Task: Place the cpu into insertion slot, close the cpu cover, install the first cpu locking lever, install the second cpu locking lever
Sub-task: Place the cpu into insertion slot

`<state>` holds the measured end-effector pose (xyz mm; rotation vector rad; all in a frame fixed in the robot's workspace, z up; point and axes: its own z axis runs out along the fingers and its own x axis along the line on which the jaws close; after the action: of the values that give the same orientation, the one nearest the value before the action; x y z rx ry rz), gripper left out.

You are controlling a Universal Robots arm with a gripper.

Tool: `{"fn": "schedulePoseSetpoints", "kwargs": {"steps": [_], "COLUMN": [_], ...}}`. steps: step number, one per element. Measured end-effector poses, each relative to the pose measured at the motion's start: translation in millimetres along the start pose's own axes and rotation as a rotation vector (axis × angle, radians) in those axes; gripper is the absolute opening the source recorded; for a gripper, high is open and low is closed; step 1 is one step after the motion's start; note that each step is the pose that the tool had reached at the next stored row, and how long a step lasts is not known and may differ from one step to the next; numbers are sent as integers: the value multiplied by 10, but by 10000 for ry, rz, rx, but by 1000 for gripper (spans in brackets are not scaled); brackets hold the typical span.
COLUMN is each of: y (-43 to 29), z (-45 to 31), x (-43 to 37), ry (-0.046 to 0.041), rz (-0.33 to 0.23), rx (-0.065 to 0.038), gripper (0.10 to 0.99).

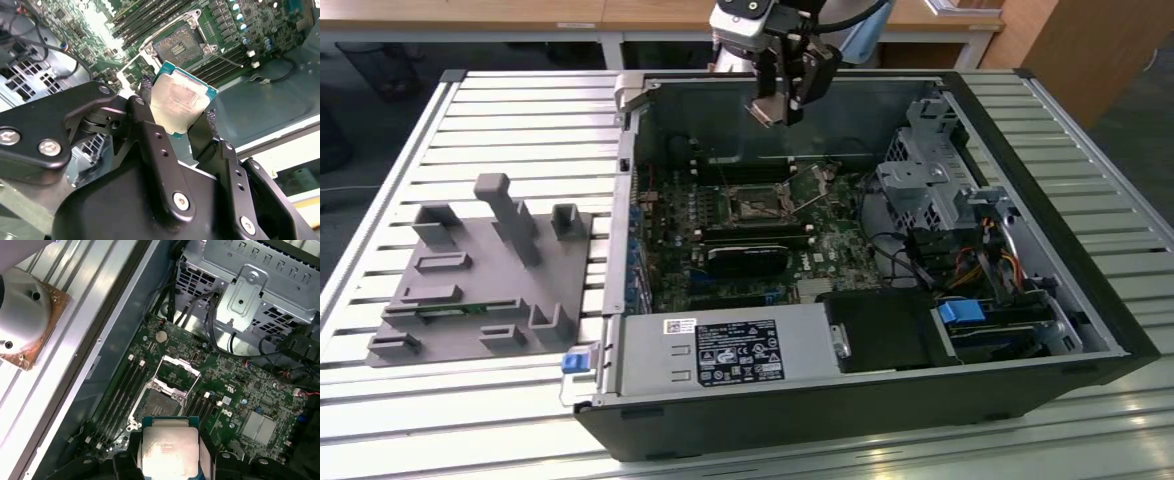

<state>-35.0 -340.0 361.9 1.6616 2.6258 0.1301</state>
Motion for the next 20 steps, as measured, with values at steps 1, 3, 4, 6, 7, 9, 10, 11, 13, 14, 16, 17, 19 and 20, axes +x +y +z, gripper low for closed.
{"fn": "schedulePoseSetpoints", "kwargs": {"steps": [1,3,4,6,7,9,10,11,13,14,16,17,19,20], "y": [0,0,0,-1,-1,-1,-1,-1,-1,-1,-1,-1,-1,-1], "z": [1,4,5,7,9,11,12,13,15,16,19,20,22,23], "x": [0,0,0,0,0,0,0,0,0,0,0,0,1,1], "ry": [-10,-28,-36,-50,-57,-73,-82,-91,-111,-120,-137,-146,-165,-175], "rz": [116,318,410,572,648,796,873,952,1118,1203,1371,1460,1644,1745], "rx": [-2,-6,-7,-10,-11,-11,-11,-11,-10,-9,-7,-7,-6,-6], "gripper": [541,541,541,541,541,541,541,541,541,541,541,541,541,541]}}
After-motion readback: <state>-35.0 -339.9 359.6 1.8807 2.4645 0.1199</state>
